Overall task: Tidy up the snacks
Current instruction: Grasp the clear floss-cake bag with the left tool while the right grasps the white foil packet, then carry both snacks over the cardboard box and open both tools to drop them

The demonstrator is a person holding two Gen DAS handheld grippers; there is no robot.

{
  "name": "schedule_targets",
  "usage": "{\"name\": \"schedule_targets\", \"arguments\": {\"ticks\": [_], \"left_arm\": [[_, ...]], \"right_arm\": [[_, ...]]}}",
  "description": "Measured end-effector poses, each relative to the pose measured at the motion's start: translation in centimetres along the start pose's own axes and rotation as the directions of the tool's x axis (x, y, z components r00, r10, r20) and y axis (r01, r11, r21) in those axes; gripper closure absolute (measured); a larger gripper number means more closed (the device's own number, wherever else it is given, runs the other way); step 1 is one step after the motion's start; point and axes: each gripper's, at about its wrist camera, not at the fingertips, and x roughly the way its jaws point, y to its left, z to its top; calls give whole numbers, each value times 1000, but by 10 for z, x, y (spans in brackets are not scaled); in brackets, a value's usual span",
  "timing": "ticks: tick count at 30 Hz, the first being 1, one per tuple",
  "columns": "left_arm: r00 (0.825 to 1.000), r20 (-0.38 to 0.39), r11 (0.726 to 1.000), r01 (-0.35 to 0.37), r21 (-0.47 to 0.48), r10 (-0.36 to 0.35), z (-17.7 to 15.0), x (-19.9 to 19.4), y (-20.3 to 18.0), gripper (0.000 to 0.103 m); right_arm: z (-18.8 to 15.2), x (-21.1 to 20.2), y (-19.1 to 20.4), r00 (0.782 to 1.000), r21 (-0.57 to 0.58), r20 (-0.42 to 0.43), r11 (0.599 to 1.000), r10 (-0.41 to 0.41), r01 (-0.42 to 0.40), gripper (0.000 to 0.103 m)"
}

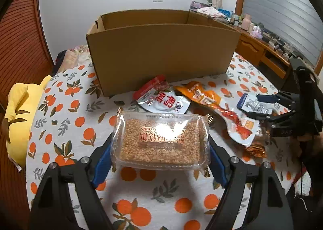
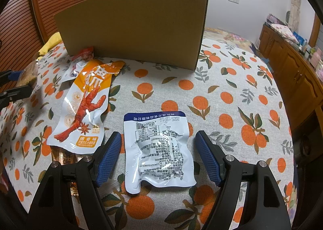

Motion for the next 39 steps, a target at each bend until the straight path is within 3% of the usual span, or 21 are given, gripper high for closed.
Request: {"name": "schedule_targets", "arguments": {"ticks": [8, 10, 12, 19, 30, 39], "left_arm": [[999, 24, 1000, 23, 13, -24, 4, -8, -12, 21], [999, 30, 1000, 28, 12, -28, 6, -9, -13, 21], [999, 35, 999, 33, 10, -34, 9, -9, -13, 21], [998, 41, 999, 42, 9, -43, 13, -7, -13, 21], [996, 70, 998, 58, 24, -60, 34, -10, -16, 21], [990, 126, 997, 58, 50, -64, 71, -18, -16, 21]], "right_arm": [[1, 0, 1, 1000, -17, -19, 1000, 5, -6, 25], [2, -1, 0, 999, -19, -30, 1000, 11, -11, 28], [3, -2, -1, 999, -21, -39, 1000, 14, -15, 39], [2, -6, -2, 998, -31, -52, 999, 29, -31, 40], [8, -23, -5, 999, -17, 0, 999, 39, -39, 41], [39, -52, -3, 994, -48, 96, 998, 56, -51, 41]]}}
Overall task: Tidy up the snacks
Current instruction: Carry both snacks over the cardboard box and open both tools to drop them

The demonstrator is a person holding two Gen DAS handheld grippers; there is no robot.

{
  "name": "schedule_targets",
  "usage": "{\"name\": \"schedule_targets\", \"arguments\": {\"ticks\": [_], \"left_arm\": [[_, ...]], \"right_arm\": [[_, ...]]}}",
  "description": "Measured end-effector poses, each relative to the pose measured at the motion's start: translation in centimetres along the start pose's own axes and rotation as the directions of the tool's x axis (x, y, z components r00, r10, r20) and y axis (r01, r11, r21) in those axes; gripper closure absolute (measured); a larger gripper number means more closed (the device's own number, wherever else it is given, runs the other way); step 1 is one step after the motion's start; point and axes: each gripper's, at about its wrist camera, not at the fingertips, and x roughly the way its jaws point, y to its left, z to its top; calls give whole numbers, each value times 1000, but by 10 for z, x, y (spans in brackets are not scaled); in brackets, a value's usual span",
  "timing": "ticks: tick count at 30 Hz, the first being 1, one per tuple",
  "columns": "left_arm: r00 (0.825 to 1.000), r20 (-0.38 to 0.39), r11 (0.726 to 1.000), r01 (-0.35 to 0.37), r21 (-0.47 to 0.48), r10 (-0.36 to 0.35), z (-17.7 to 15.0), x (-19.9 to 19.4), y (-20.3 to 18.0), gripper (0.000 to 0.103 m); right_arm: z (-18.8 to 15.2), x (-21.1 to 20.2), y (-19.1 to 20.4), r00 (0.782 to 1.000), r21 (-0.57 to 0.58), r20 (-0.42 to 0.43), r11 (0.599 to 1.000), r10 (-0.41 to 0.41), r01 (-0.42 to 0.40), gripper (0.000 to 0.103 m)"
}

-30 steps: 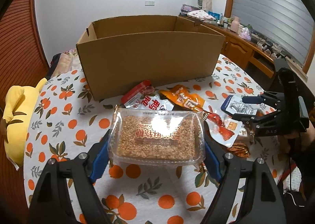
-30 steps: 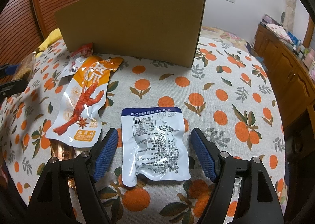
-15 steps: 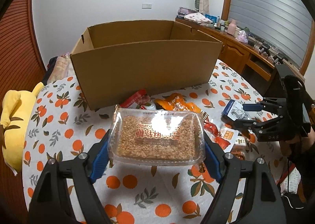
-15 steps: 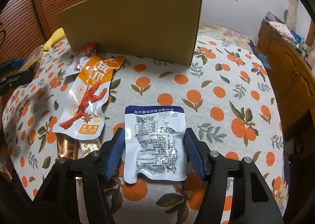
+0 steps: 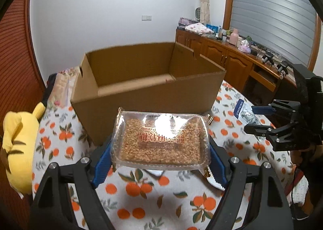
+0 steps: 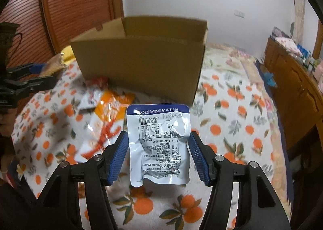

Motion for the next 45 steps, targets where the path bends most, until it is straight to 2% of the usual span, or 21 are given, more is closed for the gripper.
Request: {"name": "schedule_targets", "arguments": {"ticks": [13, 20, 26, 34, 45], "left_arm": [[997, 81, 999, -6, 34, 3, 59, 7, 21, 21], [996, 89, 999, 0, 41, -3, 77, 20, 38, 21], [997, 78, 999, -13, 35, 10, 84, 38, 55, 21], [998, 53, 1000, -22, 14, 21, 91, 63, 73, 20], [999, 20, 999, -49, 3, 49, 93, 84, 84, 20]], "right_arm": [[63, -15, 6, 994, -87, 106, 996, 3, 6, 40], [96, -12, 6, 990, -104, 137, 994, -17, 32, 40], [119, 1, 6, 988, -107, 152, 993, -25, 42, 40], [147, 26, 3, 987, -64, 161, 998, 13, -3, 40], [170, 71, 7, 993, -44, 118, 999, 24, -19, 40]]}}
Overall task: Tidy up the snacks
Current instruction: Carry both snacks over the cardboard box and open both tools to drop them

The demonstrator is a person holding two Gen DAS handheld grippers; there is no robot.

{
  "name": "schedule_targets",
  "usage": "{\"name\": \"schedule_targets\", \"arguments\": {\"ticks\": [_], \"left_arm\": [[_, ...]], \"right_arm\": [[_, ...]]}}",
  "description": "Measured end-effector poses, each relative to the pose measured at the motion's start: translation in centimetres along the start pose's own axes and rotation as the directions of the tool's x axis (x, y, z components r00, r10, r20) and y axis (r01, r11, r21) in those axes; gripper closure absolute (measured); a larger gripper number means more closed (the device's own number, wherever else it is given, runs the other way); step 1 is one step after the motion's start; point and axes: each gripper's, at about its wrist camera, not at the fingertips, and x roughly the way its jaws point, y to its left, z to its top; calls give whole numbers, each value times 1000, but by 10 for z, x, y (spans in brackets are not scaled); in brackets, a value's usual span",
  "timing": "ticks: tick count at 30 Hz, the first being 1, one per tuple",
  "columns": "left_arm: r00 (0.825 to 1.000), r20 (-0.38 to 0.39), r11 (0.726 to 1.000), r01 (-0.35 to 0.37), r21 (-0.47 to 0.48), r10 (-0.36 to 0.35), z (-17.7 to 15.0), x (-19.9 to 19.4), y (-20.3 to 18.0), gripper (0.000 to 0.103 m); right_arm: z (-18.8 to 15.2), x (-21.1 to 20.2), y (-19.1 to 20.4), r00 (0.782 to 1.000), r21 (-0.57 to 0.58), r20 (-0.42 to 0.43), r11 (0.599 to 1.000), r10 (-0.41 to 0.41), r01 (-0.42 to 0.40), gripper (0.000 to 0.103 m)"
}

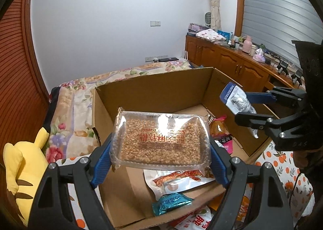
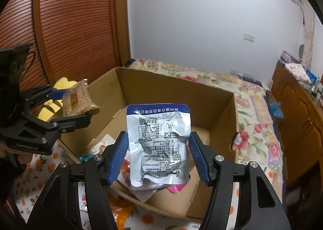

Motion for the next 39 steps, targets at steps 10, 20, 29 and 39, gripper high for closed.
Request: {"name": "schedule_targets", "arguments": {"ticks": [10, 20, 29, 39], "left_arm": [[1000, -22, 1000, -19, 12, 20, 3, 6, -6, 18], [1000, -16, 1000, -20, 8, 20, 5, 5, -7, 14], [1000, -1, 1000, -24, -3, 24, 6, -4, -5, 15], [999, 11, 1000, -30, -4, 30, 4, -10, -7, 15]], "right_arm": [[-5, 27, -3, 997, 21, -57, 999, 44, -42, 40], [-8, 44, -7, 991, 68, -103, 994, 87, -80, 40], [-9, 51, -4, 986, 69, -133, 994, 98, -90, 40], [-9, 52, -7, 987, 85, -128, 993, 95, -84, 38]]}}
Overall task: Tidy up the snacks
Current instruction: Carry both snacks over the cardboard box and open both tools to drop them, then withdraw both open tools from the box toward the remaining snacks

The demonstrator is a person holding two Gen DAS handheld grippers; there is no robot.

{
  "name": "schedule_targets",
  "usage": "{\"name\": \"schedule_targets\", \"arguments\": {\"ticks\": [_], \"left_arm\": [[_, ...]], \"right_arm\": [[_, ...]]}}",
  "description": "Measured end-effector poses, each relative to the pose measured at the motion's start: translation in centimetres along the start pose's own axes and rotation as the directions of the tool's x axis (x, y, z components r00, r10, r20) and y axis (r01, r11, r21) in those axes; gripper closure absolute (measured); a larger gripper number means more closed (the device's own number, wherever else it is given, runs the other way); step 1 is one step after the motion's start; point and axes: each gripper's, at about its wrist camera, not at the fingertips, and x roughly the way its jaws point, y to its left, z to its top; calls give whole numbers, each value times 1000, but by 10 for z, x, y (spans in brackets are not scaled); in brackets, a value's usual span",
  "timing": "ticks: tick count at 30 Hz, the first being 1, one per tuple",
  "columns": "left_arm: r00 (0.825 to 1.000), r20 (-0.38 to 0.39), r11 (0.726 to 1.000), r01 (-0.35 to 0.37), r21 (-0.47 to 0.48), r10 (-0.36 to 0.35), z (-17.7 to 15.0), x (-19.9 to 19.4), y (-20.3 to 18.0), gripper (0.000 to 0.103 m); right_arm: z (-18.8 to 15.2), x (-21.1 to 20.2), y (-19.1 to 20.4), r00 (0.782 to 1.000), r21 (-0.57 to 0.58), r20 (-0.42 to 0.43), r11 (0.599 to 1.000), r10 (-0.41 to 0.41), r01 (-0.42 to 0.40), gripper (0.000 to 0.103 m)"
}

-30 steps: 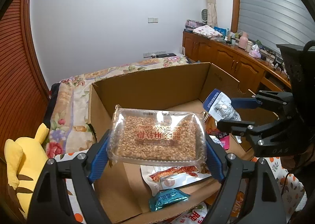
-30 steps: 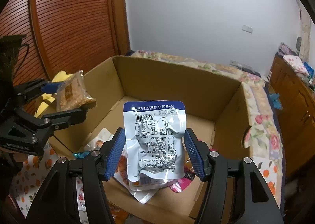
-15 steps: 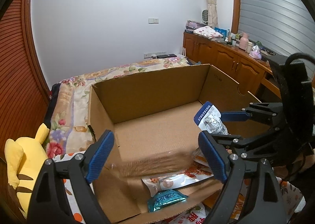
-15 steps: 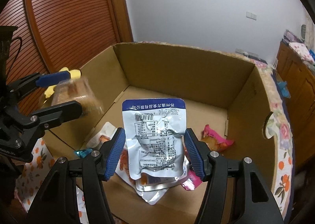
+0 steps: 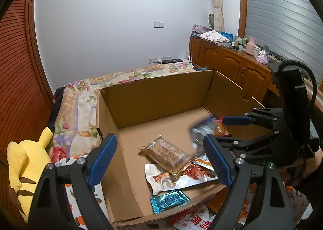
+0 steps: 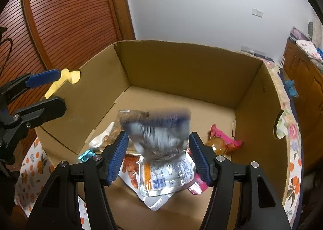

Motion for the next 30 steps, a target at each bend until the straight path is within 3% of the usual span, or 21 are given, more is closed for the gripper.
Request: {"name": "schedule_targets", "arguments": {"ticks": [9, 15, 22, 30], "left_arm": [[1000, 19, 1000, 4, -4, -4, -4, -16, -2, 15], [999, 39, 1000, 5, -8, -4, -10, -38, -5, 15], [998, 57, 1000, 11, -14, -10, -27, -67, -13, 15], [999, 30, 999, 20, -28, -20, -55, -79, -18, 15]], "right_arm": [[-3, -17, -1, 999, 3, 38, 1000, -8, 8, 36], [-15, -51, 4, 997, 0, 83, 1000, -12, 12, 36], [-37, -96, 17, 992, -10, 127, 1000, -7, 9, 36], [-68, -116, 31, 993, -13, 115, 1000, -11, 13, 36]]}}
